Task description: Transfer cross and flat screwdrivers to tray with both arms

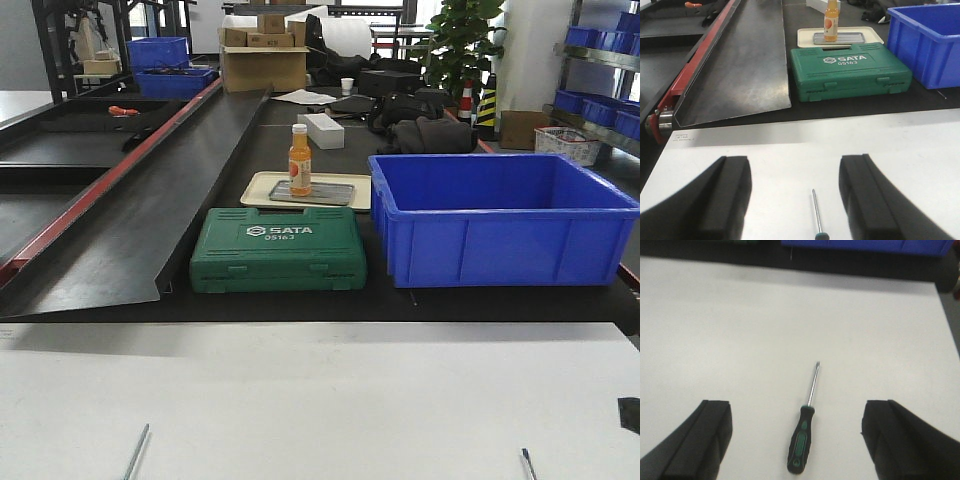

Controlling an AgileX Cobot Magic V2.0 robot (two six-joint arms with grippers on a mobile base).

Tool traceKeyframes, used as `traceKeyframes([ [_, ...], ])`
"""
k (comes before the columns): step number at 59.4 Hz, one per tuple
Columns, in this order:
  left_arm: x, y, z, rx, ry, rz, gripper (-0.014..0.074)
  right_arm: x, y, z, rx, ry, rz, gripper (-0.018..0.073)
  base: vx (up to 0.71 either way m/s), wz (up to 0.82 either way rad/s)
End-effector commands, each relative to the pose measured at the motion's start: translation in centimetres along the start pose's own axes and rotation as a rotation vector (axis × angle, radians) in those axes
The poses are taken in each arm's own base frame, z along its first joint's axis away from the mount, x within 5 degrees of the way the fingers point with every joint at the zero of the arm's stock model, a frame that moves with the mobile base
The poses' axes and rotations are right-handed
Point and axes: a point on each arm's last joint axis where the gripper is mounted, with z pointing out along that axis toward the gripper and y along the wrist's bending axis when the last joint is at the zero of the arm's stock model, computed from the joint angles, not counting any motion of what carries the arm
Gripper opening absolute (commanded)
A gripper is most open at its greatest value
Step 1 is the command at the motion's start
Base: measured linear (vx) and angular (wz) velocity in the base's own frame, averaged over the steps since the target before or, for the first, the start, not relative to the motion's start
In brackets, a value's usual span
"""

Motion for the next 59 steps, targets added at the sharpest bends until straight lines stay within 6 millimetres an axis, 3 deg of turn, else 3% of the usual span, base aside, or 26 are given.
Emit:
traceKeyframes([
  [1, -1.4, 0.0, -0.2, 0.003, -0.079, -0.018, 0.0513, -2.3, -0.4, 1.3, 0.002, 0.052, 0.004, 0.0576, 0.0, 0.0],
  [16, -1.0, -0.1, -0.2, 0.004, -0.032, -0.018, 0.0513, -3.3, -0.7, 8.4, -0.011, 0.376, 0.11, 0.0575, 0.0, 0.0],
  [30, -0.7, -0.1, -0.2, 0.006, 0.002, -0.018, 0.0513, -1.0, -0.9, 15.8, -0.01, 0.605, 0.154, 0.0575, 0.0, 0.0],
  [45, -0.7, -0.1, -0.2, 0.006, 0.002, -0.018, 0.0513, 2.0, -1.0, 20.9, -0.006, 0.751, 0.167, 0.0568, 0.0, 0.0],
  [59, -0.7, -0.1, -0.2, 0.006, 0.002, -0.018, 0.0513, 3.7, -1.6, 23.7, 0.049, 0.793, 0.127, 0.0529, 0.0, 0.0],
])
